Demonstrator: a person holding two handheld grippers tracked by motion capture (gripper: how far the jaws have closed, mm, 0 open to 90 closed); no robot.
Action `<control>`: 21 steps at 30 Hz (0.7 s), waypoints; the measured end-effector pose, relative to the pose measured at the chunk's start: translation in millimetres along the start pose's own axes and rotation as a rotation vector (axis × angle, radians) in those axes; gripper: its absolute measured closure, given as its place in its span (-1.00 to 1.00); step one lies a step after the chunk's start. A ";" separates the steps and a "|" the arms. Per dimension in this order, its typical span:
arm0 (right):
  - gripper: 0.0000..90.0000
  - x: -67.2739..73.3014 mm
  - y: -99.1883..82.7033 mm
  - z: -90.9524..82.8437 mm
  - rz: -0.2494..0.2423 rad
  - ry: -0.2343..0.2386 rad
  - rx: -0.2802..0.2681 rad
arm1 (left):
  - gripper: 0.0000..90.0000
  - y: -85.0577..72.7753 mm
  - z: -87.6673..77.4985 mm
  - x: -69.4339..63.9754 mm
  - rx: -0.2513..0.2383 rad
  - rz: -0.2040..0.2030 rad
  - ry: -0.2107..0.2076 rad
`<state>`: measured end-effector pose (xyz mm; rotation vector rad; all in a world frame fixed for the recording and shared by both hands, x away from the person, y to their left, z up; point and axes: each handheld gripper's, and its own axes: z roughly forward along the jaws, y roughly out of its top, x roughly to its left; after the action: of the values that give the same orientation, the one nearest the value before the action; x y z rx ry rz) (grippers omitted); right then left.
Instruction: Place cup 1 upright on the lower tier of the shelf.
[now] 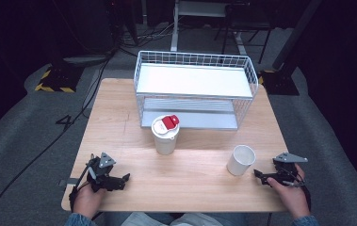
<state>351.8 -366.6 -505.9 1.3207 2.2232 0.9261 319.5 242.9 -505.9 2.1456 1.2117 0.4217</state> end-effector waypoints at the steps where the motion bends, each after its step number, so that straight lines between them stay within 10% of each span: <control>1: -1.00 0.0 0.0 0.0 0.000 0.000 0.000 | -1.00 -0.3 -0.3 0.2 -0.001 0.002 0.003; 21: -1.00 -0.5 2.0 2.3 0.013 -0.017 -0.003 | -1.00 -0.3 -0.3 5.6 -0.003 -0.009 0.012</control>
<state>354.8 -365.6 -506.1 1.3383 2.2025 0.9185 322.1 247.9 -506.0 2.1377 1.2260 0.4334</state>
